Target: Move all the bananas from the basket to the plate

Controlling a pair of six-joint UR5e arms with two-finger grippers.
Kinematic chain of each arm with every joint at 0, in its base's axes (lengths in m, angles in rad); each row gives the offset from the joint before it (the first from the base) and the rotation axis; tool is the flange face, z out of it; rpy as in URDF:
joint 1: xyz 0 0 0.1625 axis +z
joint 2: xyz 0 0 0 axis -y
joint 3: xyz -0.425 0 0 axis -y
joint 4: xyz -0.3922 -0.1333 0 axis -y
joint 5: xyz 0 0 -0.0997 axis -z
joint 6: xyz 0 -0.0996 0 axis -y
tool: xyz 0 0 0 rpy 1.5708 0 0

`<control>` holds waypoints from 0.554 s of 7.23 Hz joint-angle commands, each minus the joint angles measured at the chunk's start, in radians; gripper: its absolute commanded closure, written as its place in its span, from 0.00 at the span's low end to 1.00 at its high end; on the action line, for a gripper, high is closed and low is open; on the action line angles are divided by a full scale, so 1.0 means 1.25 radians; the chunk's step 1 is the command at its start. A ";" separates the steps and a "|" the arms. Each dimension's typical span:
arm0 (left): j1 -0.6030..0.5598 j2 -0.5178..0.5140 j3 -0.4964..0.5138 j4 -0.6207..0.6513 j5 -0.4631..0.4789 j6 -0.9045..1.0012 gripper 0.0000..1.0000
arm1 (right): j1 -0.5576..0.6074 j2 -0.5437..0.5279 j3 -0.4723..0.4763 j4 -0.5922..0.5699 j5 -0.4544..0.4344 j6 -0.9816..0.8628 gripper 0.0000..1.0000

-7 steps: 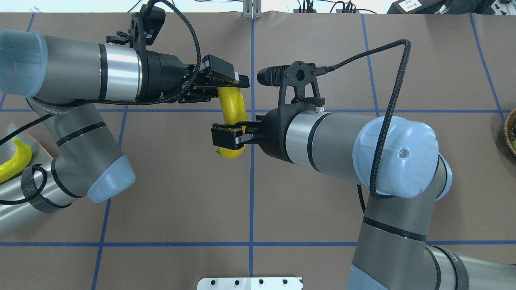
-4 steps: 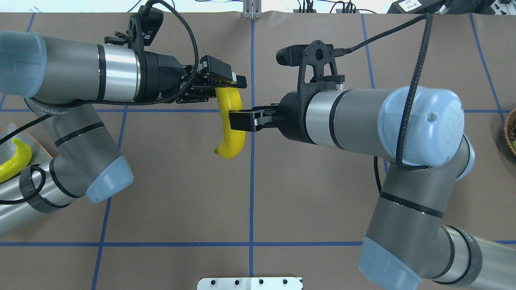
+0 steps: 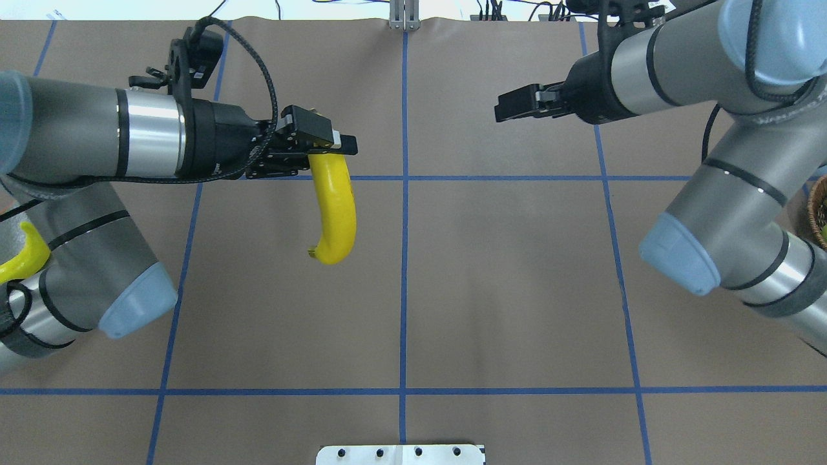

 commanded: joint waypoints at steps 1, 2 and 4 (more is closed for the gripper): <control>-0.009 0.121 -0.069 0.004 -0.007 0.000 1.00 | 0.128 -0.064 -0.105 -0.001 0.069 -0.198 0.00; -0.037 0.178 -0.090 0.004 -0.034 0.005 1.00 | 0.187 -0.095 -0.130 -0.023 0.106 -0.292 0.00; -0.138 0.340 -0.109 0.003 -0.152 0.144 1.00 | 0.277 -0.176 -0.142 -0.093 0.111 -0.545 0.00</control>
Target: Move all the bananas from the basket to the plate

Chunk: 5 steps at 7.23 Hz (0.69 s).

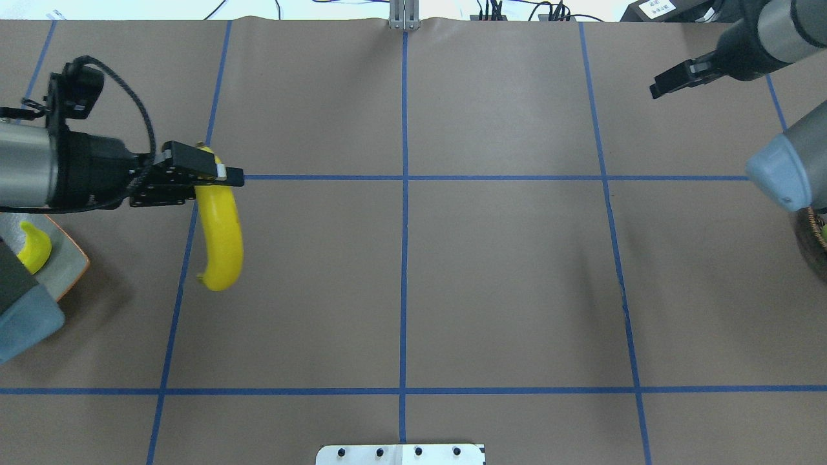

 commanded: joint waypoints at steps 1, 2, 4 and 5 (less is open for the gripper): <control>-0.071 0.172 -0.012 0.000 -0.064 0.143 1.00 | 0.091 -0.083 -0.014 -0.047 0.008 -0.229 0.00; -0.077 0.230 -0.009 0.008 -0.061 0.173 1.00 | 0.129 -0.105 -0.035 -0.047 0.014 -0.300 0.00; -0.090 0.324 -0.005 0.059 -0.038 0.274 1.00 | 0.202 -0.117 -0.122 -0.042 0.058 -0.458 0.00; -0.090 0.354 -0.005 0.097 0.020 0.330 1.00 | 0.231 -0.118 -0.149 -0.042 0.062 -0.507 0.00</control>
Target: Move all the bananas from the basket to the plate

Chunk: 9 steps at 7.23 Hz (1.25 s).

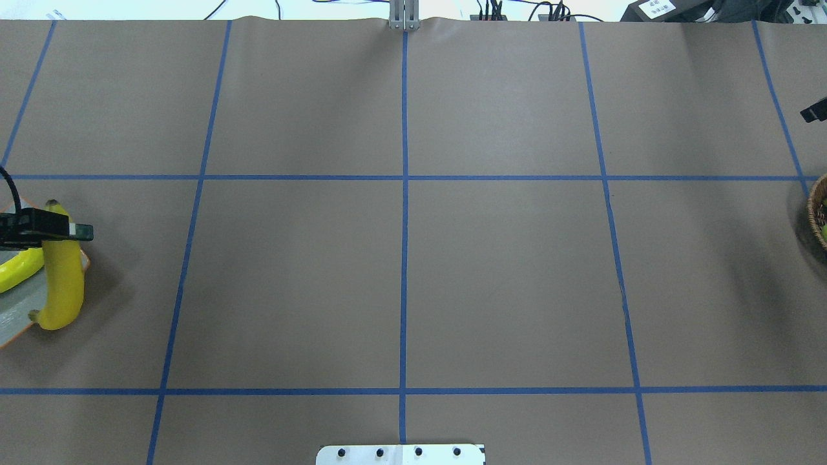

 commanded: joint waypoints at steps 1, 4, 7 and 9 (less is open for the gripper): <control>-0.003 0.056 0.002 0.099 0.107 0.129 1.00 | 0.060 -0.004 -0.065 0.001 0.013 -0.121 0.00; 0.006 0.058 0.048 0.182 0.275 0.211 1.00 | 0.063 -0.003 -0.066 0.001 0.012 -0.120 0.00; 0.017 0.074 0.069 0.183 0.278 0.233 0.92 | 0.063 -0.001 -0.068 0.001 0.012 -0.119 0.00; 0.045 0.074 0.068 0.181 0.278 0.231 0.72 | 0.063 -0.001 -0.070 0.001 0.012 -0.119 0.00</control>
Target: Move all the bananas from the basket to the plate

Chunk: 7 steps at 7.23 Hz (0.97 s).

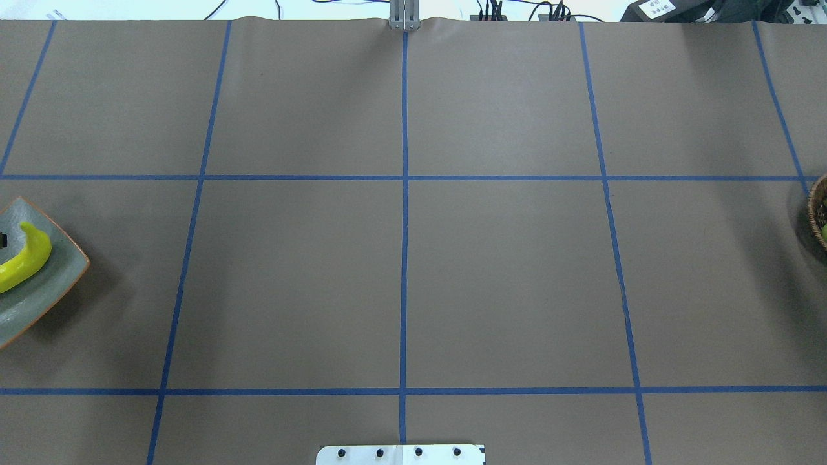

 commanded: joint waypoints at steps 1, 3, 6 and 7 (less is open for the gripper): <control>0.029 0.000 0.000 -0.002 0.001 0.000 0.67 | 0.000 0.000 -0.001 0.000 0.000 0.000 0.00; 0.030 -0.006 0.003 -0.002 0.006 0.001 0.54 | 0.000 0.000 -0.001 0.000 0.000 0.001 0.00; 0.030 -0.008 0.013 -0.003 0.031 0.042 0.32 | 0.000 0.000 -0.001 0.000 0.000 0.001 0.00; 0.030 -0.010 0.013 -0.003 0.031 0.043 0.13 | 0.000 0.000 -0.001 0.000 0.000 0.003 0.00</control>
